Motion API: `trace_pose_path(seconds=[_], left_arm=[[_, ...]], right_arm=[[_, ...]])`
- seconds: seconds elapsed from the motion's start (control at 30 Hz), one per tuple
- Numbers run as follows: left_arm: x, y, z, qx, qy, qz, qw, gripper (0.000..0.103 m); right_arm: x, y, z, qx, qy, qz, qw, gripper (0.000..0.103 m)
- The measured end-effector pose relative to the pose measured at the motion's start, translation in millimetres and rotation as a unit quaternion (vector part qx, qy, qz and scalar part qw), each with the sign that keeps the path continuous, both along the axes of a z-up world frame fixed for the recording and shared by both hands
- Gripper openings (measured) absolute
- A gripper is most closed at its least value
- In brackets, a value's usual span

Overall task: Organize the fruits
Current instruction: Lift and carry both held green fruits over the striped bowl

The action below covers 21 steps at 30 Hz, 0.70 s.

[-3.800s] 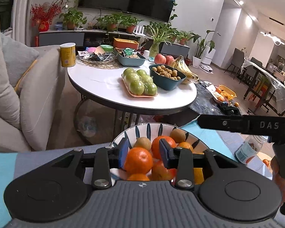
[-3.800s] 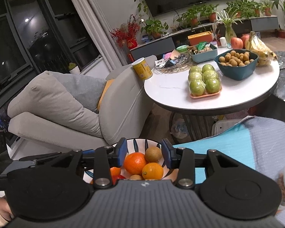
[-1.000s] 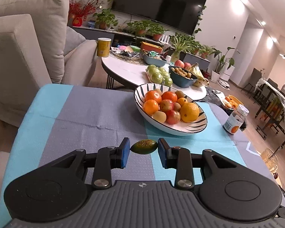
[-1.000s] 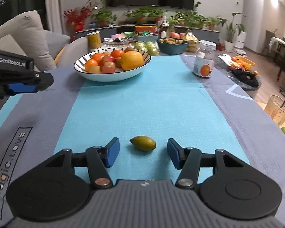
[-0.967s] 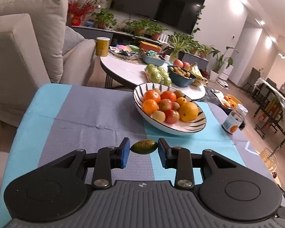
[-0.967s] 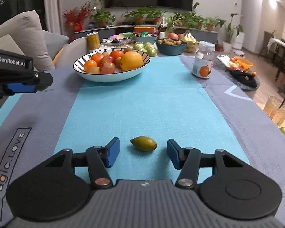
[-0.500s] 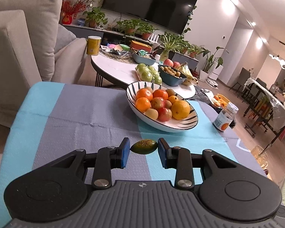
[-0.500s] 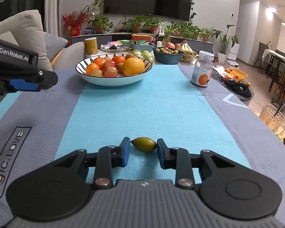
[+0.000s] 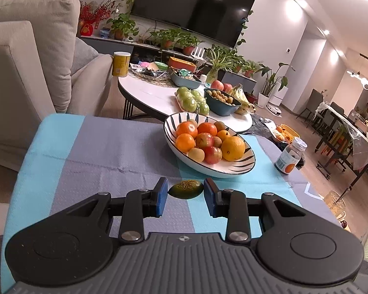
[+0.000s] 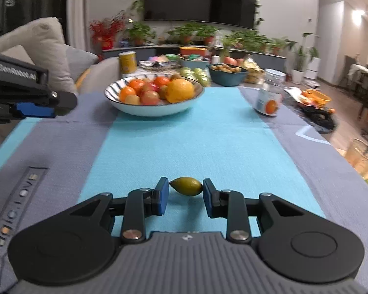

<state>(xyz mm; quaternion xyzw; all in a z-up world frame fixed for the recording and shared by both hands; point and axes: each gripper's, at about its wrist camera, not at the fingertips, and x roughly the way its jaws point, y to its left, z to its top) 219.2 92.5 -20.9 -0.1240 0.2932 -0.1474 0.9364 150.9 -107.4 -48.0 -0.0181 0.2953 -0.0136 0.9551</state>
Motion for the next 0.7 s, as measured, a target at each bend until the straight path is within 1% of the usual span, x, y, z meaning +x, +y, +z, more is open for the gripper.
trace_pose_path(seconds=[0.23, 0.3, 0.4, 0.47, 0.57, 0.7], left_arm=[[3.0, -5.8, 10.0, 0.011, -0.01, 0.004, 0.9999, 0.03], [4.2, -11.3, 12.4, 0.015, -0.014, 0.0, 0.9998, 0.03], [7.3, -21.1, 15.0, 0.019, -0.017, -0.01, 0.9996, 0.03], [9.5, -28.3, 16.2, 0.023, -0.017, -0.016, 0.9994, 0.03], [13.7, -40.6, 17.3, 0.032, -0.02, -0.027, 0.9989, 0.03], [21.7, -53.4, 19.3, 0.034, -0.027, -0.035, 0.9984, 0.03]], right_arm=[[13.6, -13.6, 21.1, 0.0, -0.04, 0.004, 0.999, 0.069], [19.6, -20.0, 28.3, -0.004, -0.051, 0.002, 0.999, 0.069], [26.2, -33.9, 39.0, 0.004, -0.074, -0.002, 0.997, 0.069], [29.4, -42.6, 47.7, -0.004, -0.094, -0.008, 0.996, 0.069], [37.3, -54.5, 59.7, 0.004, -0.112, -0.005, 0.994, 0.069], [48.0, -61.9, 74.0, -0.014, -0.137, 0.008, 0.99, 0.069]])
